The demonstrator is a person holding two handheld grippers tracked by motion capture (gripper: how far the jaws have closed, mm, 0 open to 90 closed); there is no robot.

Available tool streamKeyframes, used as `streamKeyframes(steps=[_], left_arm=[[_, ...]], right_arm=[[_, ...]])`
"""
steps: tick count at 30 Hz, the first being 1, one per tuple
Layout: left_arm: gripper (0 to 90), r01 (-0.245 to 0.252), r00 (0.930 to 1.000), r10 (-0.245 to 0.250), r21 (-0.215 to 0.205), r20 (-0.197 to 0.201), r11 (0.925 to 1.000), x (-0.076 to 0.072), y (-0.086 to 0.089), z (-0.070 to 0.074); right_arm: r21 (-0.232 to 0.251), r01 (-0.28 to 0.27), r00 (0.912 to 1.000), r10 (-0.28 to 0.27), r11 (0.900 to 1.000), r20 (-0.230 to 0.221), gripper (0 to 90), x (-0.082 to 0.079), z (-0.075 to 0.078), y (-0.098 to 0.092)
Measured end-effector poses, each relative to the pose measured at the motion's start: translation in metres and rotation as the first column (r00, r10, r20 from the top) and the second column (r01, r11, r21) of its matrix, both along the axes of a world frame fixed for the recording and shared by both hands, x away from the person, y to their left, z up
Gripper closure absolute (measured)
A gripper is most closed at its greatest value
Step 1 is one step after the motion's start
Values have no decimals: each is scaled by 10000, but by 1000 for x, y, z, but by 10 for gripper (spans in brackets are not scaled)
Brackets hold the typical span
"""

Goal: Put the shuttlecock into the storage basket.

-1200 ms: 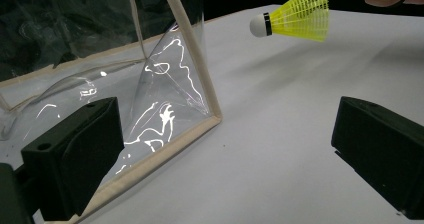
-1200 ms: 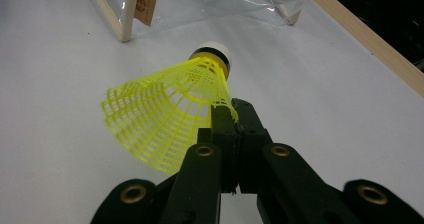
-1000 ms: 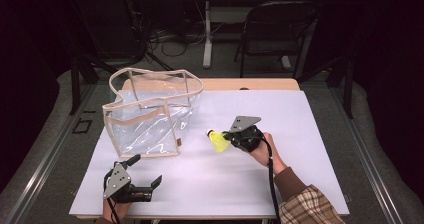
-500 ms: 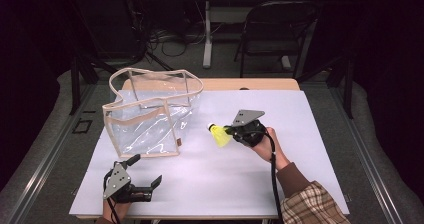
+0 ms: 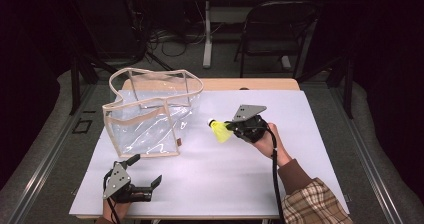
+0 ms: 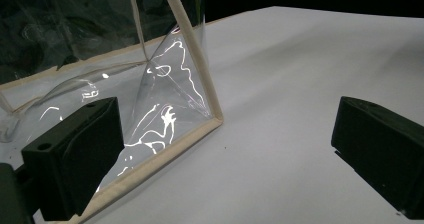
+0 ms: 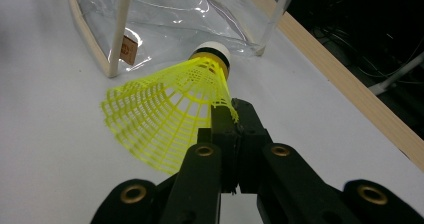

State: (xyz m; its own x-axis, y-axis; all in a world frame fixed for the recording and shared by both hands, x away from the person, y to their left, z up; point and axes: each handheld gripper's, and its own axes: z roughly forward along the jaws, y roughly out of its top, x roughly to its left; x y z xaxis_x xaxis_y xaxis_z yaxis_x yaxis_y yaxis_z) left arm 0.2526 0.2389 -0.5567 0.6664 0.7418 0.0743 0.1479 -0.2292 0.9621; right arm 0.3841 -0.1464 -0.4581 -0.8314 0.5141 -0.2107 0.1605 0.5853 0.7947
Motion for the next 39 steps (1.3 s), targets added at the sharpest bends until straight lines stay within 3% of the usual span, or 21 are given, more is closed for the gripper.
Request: streamKeyframes(steps=[21,39], left_arm=[[2,1,10000,-1,-27,15,10000,0,0,0],[2,33,10000,-33,-108,39,9999,0,0,0]], right_arm=[[142,189,9998,-190,9997,61,900,7,17,-3],[188,278,9993,-283,9994,249,900,15,41,-1]])
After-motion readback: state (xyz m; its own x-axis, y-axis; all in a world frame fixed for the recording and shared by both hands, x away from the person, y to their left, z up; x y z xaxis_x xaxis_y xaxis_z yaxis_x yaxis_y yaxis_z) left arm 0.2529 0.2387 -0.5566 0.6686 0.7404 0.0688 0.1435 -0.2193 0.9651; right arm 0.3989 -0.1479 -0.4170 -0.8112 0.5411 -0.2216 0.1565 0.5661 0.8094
